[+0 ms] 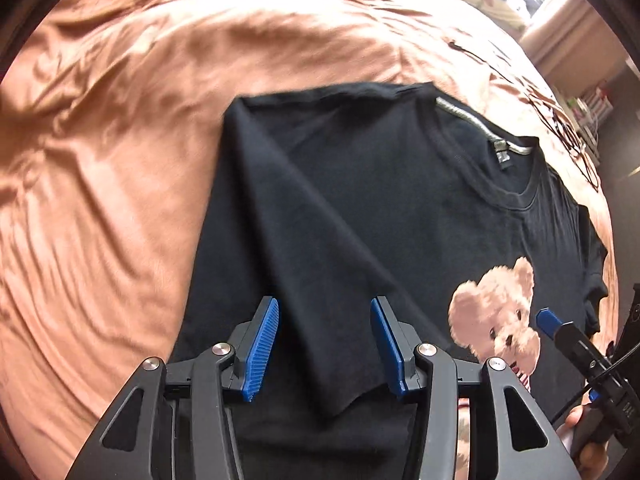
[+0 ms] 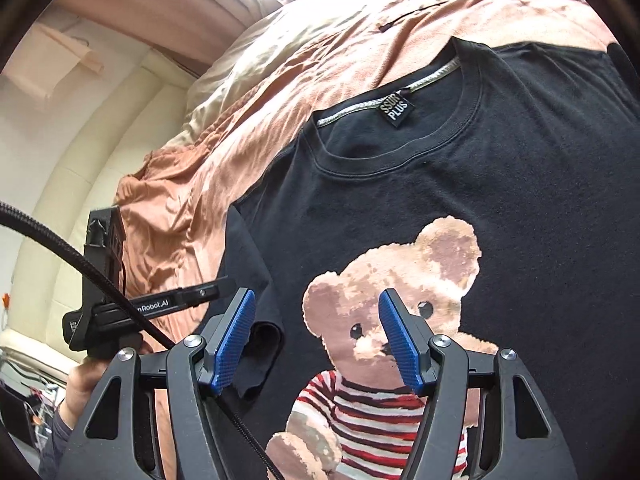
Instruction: Fold small clothes
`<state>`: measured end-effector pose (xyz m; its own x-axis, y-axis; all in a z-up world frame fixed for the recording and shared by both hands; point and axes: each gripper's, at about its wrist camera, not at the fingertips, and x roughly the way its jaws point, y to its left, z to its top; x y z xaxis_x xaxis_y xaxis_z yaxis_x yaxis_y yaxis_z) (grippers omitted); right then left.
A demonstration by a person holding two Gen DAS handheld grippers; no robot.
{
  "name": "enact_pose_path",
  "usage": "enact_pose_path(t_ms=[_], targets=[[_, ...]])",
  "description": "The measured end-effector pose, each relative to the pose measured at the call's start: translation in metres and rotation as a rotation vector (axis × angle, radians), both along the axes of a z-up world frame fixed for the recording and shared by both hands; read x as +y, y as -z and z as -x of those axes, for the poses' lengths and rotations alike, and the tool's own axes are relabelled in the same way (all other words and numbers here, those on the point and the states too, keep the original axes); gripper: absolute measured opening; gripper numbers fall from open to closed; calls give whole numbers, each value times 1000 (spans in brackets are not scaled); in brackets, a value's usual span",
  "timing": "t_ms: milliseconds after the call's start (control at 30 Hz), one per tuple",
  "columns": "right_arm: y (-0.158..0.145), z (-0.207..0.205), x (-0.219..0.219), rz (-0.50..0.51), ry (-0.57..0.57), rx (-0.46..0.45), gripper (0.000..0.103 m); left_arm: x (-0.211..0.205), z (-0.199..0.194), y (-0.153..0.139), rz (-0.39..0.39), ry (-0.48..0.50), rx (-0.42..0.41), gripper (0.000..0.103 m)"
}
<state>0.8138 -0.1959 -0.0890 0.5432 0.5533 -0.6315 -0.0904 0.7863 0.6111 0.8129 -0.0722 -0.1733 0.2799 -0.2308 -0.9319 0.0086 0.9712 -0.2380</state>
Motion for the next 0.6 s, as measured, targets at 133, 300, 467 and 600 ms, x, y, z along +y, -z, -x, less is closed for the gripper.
enact_pose_path(t_ms=[133,300,467,600], targets=[[-3,1,4,-2,-13,1,63,4,16,16,39,-31,58,50],[-4,1,4,-13,-23,-5,63,0,25,19,89,-30,84,4],[-2,-2,2,-14,-23,-8,63,-6,14,-11,95,-9,10,3],[3,-6,-8,-106,-22,22,63,-21,-1,-30,103,13,-40,3]])
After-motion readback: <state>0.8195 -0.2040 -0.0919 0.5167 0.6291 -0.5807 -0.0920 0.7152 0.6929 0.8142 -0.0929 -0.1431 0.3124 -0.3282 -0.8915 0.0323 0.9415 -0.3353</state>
